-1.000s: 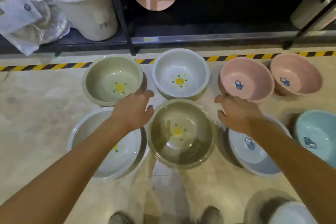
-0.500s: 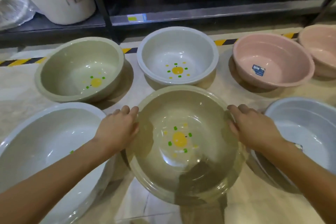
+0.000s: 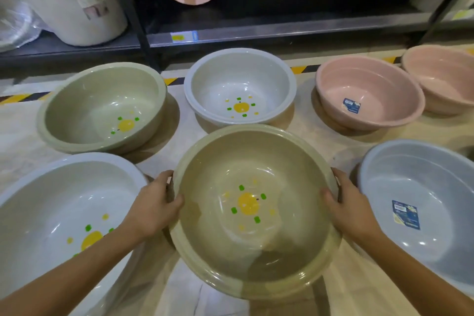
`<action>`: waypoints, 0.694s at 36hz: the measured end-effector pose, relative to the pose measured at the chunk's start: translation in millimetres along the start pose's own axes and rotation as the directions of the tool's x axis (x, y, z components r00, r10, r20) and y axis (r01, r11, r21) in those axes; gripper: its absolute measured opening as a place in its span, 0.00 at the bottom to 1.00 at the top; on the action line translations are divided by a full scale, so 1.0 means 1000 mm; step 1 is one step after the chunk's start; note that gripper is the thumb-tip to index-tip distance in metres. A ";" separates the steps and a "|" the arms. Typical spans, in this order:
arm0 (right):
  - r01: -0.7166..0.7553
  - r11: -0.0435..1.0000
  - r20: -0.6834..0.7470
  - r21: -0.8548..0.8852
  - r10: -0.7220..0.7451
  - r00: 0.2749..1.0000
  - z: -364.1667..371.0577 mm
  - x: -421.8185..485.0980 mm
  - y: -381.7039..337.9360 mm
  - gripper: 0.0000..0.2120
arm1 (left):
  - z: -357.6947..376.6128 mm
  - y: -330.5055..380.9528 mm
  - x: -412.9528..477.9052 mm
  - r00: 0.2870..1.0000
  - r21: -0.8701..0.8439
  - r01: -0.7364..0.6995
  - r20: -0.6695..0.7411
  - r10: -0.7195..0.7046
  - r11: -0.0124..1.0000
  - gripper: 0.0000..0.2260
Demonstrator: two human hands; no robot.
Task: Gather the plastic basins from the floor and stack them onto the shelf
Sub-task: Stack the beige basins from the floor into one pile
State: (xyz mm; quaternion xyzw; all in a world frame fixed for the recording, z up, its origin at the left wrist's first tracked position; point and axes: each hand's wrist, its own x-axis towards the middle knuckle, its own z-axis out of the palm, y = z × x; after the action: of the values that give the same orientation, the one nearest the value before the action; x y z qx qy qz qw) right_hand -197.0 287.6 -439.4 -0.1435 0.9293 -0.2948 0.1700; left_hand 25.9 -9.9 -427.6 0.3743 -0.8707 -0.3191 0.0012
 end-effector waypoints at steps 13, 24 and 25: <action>0.258 0.954 -0.045 0.152 -0.254 0.966 -0.049 -0.011 -0.080 0.22 | -0.080 -0.010 -0.022 0.983 -0.374 -0.029 -0.180 -0.042 0.927 0.18; 0.446 0.894 0.101 0.043 -0.448 0.888 -0.036 -0.014 -0.218 0.19 | -0.178 -0.067 -0.066 0.891 -0.435 -0.023 -0.418 -0.179 0.900 0.21; 0.452 0.891 0.115 0.045 -0.454 0.884 -0.031 -0.016 -0.232 0.19 | -0.185 -0.075 -0.072 0.878 -0.440 -0.023 -0.438 -0.192 0.898 0.20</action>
State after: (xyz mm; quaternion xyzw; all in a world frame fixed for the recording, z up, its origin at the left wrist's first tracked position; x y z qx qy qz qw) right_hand -156.4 126.7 -273.8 -0.3729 0.8554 -0.3248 0.1542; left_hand 171.3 -103.7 -304.7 0.4694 -0.7335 -0.4033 0.2809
